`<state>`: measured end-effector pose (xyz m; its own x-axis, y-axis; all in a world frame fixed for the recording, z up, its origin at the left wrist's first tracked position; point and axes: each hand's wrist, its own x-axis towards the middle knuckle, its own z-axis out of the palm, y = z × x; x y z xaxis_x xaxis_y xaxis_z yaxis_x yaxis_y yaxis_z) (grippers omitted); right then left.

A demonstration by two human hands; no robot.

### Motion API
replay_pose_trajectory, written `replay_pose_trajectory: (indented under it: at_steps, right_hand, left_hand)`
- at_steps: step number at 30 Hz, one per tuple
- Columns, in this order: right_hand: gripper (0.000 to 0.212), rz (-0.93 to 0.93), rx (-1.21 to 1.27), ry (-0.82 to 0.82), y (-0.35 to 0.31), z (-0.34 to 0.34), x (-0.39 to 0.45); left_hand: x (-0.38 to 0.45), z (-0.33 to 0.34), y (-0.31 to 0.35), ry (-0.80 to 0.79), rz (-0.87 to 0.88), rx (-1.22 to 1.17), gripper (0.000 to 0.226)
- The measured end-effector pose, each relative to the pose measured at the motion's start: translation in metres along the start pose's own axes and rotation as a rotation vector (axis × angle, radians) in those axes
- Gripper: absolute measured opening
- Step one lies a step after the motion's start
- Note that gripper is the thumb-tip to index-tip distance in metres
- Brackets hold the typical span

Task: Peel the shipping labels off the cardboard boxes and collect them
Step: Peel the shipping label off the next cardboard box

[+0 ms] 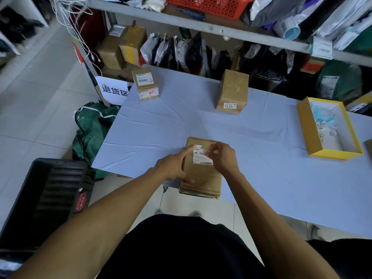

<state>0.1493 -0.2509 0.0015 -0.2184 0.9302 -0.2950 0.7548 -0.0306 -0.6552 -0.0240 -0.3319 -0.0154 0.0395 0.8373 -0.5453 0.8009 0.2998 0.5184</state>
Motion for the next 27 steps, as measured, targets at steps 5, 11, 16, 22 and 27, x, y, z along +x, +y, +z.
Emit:
replay_pose_trajectory:
  at_steps: [5, 11, 16, 22, 27]
  right_hand:
    - [0.012, 0.026, 0.019, -0.054, -0.004, -0.006, 0.001]
    - [0.019, 0.026, -0.027, -0.123, -0.011, -0.014, 0.004]
    - [0.020, 0.059, 0.008, -0.163, -0.011, -0.018, 0.007]
    - [0.021, 0.054, 0.028, -0.175, -0.009, -0.019, 0.007]
    - [0.022, 0.046, 0.026, -0.177, -0.006, -0.020, 0.008]
  left_hand:
    - [0.000, 0.000, -0.001, 0.000, 0.000, 0.005, 0.126]
    - [0.000, 0.000, -0.001, -0.006, -0.009, -0.017, 0.127]
    - [0.000, 0.000, -0.001, -0.007, -0.004, -0.017, 0.126]
    - [0.000, 0.000, -0.001, -0.012, -0.009, -0.020, 0.127]
    - [-0.001, 0.000, -0.001, -0.010, -0.010, -0.014, 0.128]
